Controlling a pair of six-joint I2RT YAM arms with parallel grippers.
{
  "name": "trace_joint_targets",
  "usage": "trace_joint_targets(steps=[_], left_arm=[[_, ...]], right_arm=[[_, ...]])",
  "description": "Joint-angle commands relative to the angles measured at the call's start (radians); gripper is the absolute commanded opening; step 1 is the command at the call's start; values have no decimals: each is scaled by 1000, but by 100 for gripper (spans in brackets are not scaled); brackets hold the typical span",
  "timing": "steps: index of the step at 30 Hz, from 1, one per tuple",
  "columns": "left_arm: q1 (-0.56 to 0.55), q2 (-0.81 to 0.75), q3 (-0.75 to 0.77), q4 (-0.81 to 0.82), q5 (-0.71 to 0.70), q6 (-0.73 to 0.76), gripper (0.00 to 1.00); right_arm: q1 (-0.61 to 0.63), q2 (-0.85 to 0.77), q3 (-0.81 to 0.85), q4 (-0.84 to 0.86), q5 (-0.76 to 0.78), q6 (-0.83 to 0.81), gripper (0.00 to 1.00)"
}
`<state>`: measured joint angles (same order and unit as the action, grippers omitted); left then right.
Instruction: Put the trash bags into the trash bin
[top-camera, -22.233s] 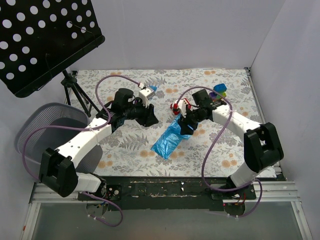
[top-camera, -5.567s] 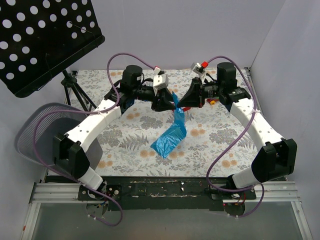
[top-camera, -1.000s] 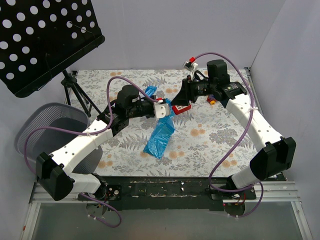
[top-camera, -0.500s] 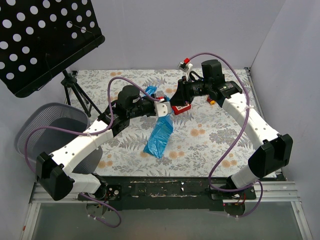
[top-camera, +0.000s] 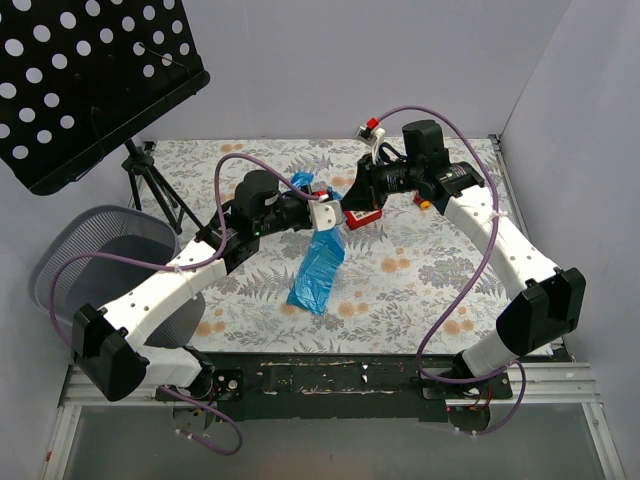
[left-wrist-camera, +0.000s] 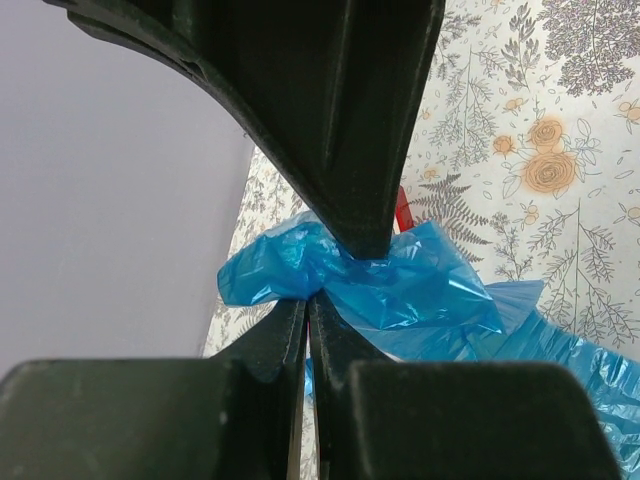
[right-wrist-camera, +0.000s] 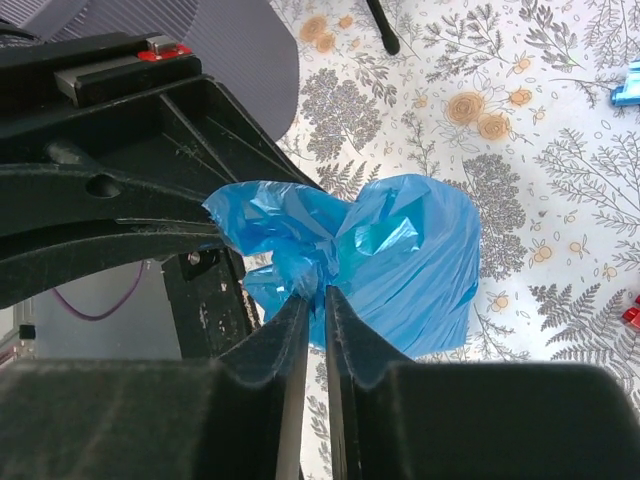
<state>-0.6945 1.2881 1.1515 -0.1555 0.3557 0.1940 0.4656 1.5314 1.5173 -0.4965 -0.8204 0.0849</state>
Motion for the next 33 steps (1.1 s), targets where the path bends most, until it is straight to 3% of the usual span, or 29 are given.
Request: trace_joint_targets(steps=[1,5,11,17,22,25,26,29,30,33], left_arm=[[-3,-24,-16,13,-3,-16,0],[-4,-33,-19,-9,34,-24,0],[-5,-49,-33,-35,48,-39,0],[-3,-55,-41,-39,52,-76,0],[-3,-53,-41,-30,65,-94,0],[-3,-44,-36,-32,75,-97,0],[-3,-44,-35,-32,75,-96,0],[-5,-41,-33,-35,78,-91,0],[-4,-39,-32,-35,78,-87,0],[-3,-39,-30,-39,85,-79,0]], right_arm=[[1,-28,21,53,-60,-33,14],[1,-37,29,90,-88,-51,1],[-28,-34,64,-19,108,-152,1],[-51,-63,0,-50,253,-201,1],[-56,-91,-34,-37,268,-212,1],[-68,-109,-49,16,198,-177,1],[-82,-117,-55,48,160,-128,13],[-125,-113,-66,125,-21,1,60],[-127,-109,-68,136,-73,15,69],[-125,-102,-89,174,-187,53,81]])
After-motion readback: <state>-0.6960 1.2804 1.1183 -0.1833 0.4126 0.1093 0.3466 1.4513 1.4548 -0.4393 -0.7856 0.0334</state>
